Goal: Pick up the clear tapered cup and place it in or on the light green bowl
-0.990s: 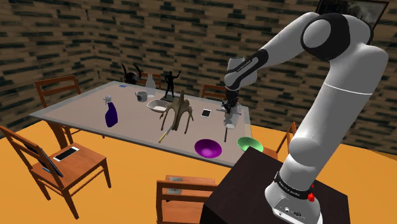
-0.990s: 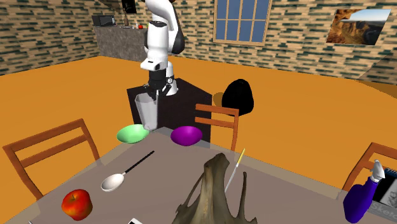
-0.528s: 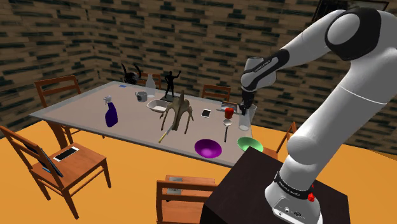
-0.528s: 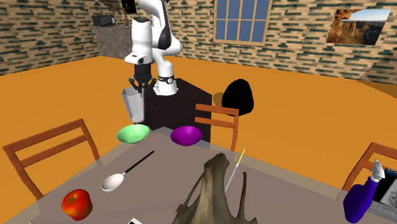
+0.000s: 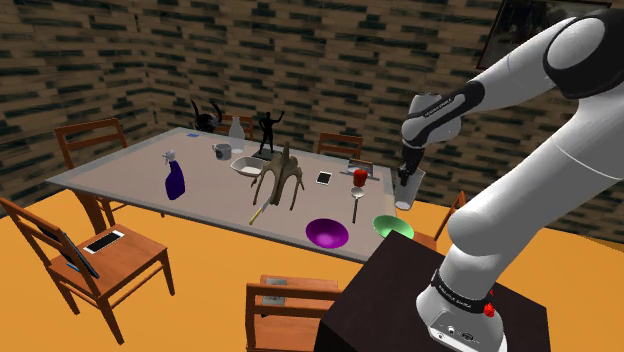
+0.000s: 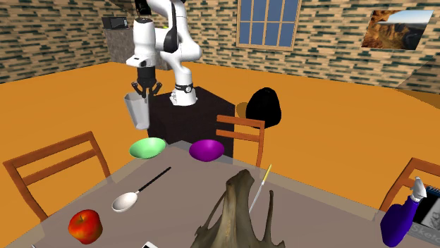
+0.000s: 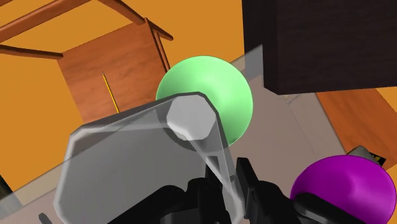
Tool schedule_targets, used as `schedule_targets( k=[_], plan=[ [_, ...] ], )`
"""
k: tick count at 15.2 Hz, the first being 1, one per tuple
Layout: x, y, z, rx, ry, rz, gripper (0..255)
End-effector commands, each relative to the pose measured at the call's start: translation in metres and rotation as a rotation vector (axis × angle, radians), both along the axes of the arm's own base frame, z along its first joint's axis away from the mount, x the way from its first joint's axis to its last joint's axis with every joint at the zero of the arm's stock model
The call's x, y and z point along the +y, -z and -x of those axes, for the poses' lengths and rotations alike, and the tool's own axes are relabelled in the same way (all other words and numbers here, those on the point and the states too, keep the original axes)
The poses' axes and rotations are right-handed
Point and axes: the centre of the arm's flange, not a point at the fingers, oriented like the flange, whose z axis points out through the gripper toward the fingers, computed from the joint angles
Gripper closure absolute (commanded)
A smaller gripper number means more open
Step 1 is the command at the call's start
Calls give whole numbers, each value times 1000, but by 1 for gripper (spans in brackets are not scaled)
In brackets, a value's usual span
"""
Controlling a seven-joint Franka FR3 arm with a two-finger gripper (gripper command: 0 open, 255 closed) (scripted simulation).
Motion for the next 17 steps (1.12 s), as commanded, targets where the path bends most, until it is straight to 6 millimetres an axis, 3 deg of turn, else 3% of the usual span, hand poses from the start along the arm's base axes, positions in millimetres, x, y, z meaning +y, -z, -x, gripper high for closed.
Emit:
schedule_targets(
  k=[1,17],
  plan=[
    [0,7,3,-1,-1,1,255],
    [0,92,3,-1,-1,1,255]
  ],
)
